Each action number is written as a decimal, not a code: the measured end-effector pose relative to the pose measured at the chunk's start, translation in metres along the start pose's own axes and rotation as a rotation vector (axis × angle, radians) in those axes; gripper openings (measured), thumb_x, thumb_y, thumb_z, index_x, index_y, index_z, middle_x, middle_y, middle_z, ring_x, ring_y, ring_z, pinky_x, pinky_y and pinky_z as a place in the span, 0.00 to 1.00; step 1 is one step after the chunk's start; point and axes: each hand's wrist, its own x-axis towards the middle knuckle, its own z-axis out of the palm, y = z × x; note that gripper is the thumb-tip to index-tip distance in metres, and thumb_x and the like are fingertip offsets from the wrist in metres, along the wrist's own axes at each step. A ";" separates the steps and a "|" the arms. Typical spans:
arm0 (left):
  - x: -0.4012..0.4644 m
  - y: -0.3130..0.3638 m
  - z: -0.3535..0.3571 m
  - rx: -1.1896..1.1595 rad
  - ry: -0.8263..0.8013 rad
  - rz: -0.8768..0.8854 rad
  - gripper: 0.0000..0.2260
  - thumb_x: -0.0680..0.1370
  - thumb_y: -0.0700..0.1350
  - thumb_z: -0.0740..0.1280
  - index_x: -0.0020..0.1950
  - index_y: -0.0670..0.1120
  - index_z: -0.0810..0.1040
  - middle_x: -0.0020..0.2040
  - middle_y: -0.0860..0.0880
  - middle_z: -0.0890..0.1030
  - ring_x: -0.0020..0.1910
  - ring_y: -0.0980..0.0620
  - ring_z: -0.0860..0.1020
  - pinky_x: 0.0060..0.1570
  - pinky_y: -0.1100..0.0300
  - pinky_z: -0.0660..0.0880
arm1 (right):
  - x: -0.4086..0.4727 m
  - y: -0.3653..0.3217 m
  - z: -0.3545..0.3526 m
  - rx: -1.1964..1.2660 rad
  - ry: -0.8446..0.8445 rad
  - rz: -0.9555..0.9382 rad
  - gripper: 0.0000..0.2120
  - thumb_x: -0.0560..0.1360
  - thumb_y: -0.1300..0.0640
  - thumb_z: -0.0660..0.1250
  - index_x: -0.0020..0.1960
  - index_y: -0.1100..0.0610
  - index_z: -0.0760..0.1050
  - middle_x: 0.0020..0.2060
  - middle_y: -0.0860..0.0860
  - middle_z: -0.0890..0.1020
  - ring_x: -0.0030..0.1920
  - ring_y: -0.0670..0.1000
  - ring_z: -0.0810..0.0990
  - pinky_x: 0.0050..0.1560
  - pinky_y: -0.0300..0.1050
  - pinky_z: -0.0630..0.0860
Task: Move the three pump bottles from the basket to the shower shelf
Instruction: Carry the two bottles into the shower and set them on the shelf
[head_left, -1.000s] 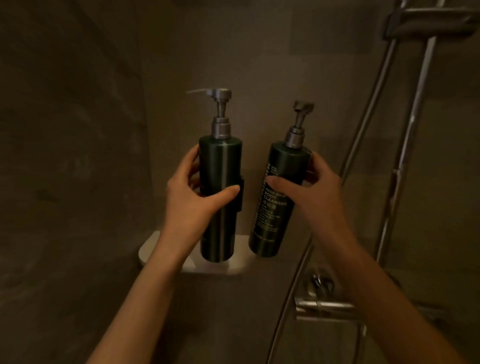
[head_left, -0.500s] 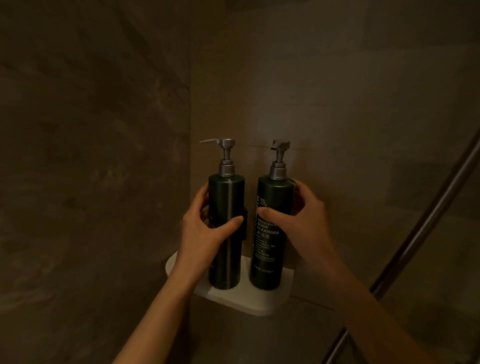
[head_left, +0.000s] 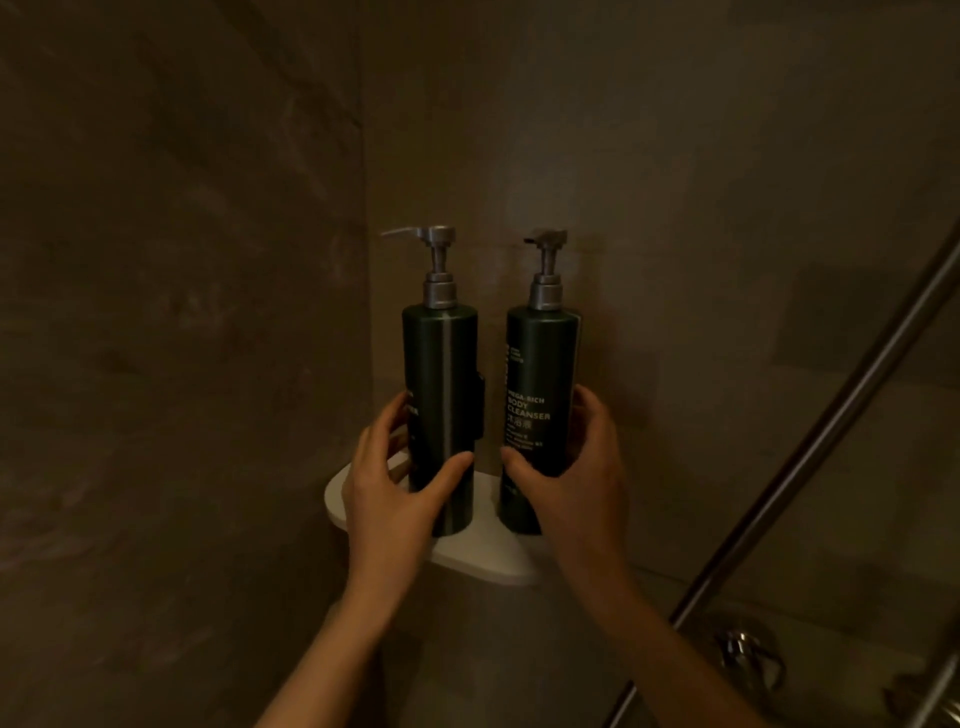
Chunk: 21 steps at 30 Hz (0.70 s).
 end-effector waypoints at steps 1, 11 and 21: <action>0.001 0.000 0.000 0.002 -0.002 -0.003 0.32 0.68 0.47 0.74 0.67 0.61 0.64 0.63 0.59 0.71 0.57 0.65 0.72 0.51 0.69 0.70 | -0.001 0.001 0.001 0.003 0.011 0.000 0.39 0.64 0.54 0.77 0.69 0.44 0.62 0.61 0.43 0.73 0.58 0.42 0.74 0.49 0.34 0.68; 0.020 -0.004 0.008 0.000 -0.062 -0.031 0.33 0.69 0.44 0.75 0.71 0.53 0.66 0.67 0.53 0.71 0.58 0.62 0.72 0.49 0.74 0.71 | 0.003 0.007 -0.013 0.008 0.039 0.003 0.37 0.65 0.53 0.77 0.70 0.48 0.65 0.61 0.45 0.74 0.57 0.42 0.74 0.49 0.33 0.70; 0.024 -0.001 0.008 0.049 -0.106 -0.034 0.32 0.70 0.45 0.73 0.71 0.53 0.64 0.68 0.52 0.70 0.59 0.60 0.71 0.53 0.71 0.70 | 0.005 0.010 -0.019 0.015 -0.028 -0.005 0.36 0.67 0.51 0.76 0.70 0.48 0.63 0.64 0.45 0.73 0.60 0.43 0.73 0.52 0.36 0.71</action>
